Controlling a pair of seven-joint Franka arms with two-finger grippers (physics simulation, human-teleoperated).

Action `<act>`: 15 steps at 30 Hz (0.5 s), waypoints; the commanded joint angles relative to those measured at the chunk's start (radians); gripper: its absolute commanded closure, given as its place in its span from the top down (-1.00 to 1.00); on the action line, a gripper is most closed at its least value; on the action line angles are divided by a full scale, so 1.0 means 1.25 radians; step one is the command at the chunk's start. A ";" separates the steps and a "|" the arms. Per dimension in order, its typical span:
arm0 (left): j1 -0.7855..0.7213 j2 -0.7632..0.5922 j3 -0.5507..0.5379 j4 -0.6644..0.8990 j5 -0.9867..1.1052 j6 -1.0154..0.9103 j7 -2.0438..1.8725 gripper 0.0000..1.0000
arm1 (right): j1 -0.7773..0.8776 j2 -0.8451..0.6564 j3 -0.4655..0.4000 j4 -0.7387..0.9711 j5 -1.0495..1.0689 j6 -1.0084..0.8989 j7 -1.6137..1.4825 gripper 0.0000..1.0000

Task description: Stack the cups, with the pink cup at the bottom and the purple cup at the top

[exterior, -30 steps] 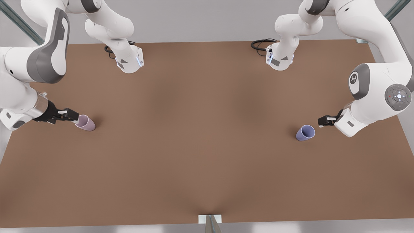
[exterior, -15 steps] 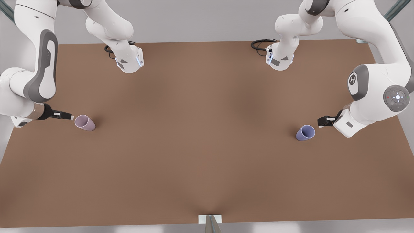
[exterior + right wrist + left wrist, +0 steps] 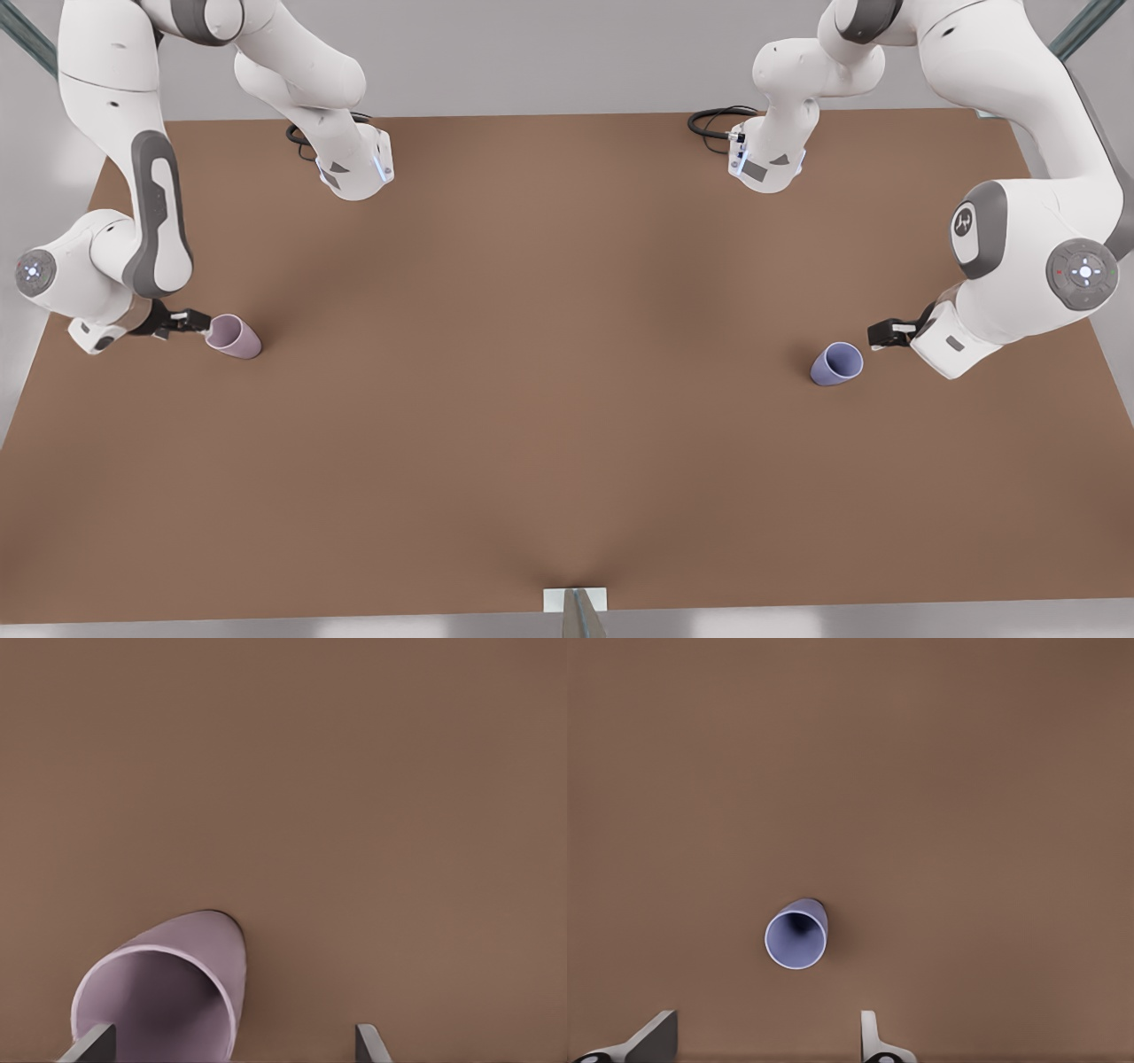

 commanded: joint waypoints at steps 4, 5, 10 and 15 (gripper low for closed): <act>0.000 0.003 0.000 0.000 0.001 -0.001 -0.006 1.00 | 0.002 -0.003 -0.002 -0.071 0.000 0.128 -0.322 1.00; 0.000 0.004 0.000 0.000 0.001 -0.001 -0.006 1.00 | 0.001 0.000 -0.002 -0.091 0.000 0.159 -0.330 1.00; 0.000 0.008 0.000 0.000 0.001 0.000 -0.006 1.00 | 0.001 0.034 -0.012 -0.092 0.001 0.189 -0.359 0.98; 0.001 0.008 0.000 0.000 0.000 0.000 -0.006 1.00 | 0.001 0.036 -0.013 -0.108 0.005 0.188 -0.358 0.17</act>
